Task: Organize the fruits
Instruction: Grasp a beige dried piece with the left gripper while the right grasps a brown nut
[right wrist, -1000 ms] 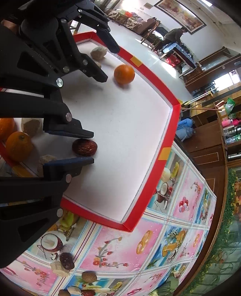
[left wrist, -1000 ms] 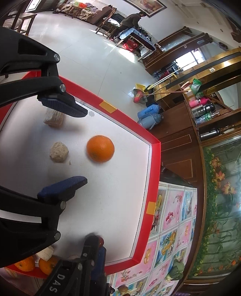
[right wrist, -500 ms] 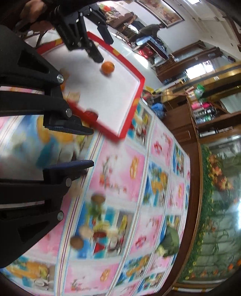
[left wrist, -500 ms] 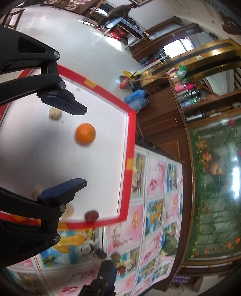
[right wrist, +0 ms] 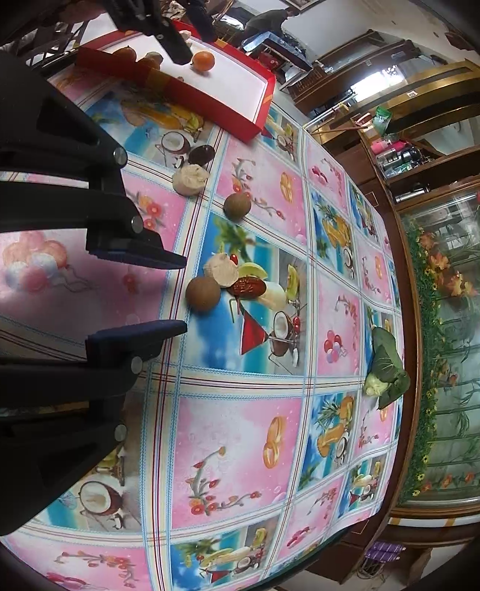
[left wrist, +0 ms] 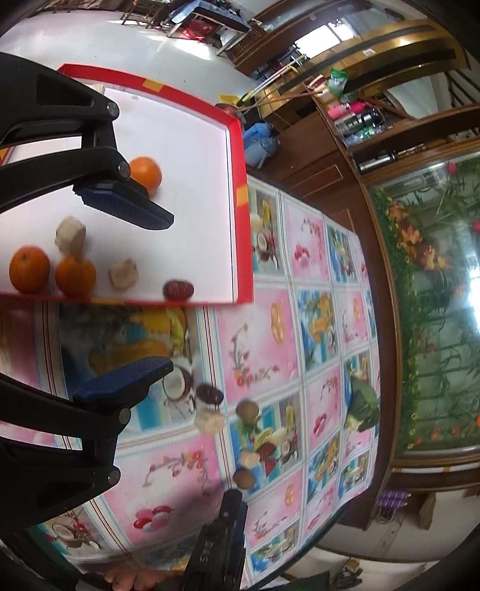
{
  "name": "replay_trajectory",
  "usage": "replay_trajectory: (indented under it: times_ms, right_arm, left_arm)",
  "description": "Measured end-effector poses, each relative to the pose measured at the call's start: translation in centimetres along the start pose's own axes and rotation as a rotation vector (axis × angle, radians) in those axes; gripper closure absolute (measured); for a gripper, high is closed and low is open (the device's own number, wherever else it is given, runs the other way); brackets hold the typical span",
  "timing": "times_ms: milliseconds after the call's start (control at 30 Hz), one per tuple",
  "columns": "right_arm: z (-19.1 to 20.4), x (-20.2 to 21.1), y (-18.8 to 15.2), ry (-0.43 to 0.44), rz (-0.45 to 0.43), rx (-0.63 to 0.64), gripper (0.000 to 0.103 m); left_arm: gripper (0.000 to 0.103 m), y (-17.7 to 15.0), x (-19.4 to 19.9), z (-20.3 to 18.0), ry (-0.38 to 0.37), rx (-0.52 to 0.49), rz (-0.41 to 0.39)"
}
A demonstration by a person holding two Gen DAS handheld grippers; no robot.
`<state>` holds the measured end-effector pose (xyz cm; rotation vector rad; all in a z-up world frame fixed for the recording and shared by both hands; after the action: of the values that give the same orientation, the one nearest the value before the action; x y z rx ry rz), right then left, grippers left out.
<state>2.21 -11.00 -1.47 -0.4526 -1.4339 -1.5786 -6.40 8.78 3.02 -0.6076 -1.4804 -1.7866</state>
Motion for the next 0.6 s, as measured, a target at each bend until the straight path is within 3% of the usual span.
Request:
replay_trajectory:
  times_ms: [500, 600]
  right_arm:
    - [-0.1, -2.7, 1.2, -0.01, 0.008, 0.028, 0.073]
    - [-0.6, -2.6, 1.3, -0.005, 0.007, 0.002, 0.078]
  left_arm:
    - [0.032, 0.0, -2.0, -6.6, -0.188, -0.032, 0.102]
    - [0.032, 0.3, -2.9, -7.7, -0.209, -0.029, 0.123]
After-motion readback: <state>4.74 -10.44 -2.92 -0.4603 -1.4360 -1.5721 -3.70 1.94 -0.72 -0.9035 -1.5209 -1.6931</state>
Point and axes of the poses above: each gripper's, at about its wrist camera, not at the fingertips, and x roughly against the way its jaws point, z to its left, y to its top, the point moved 5 cm from there along -x, roughly the way its jaws point, and after that the axes turned 3 degrees about y, right-handed, at the moved point
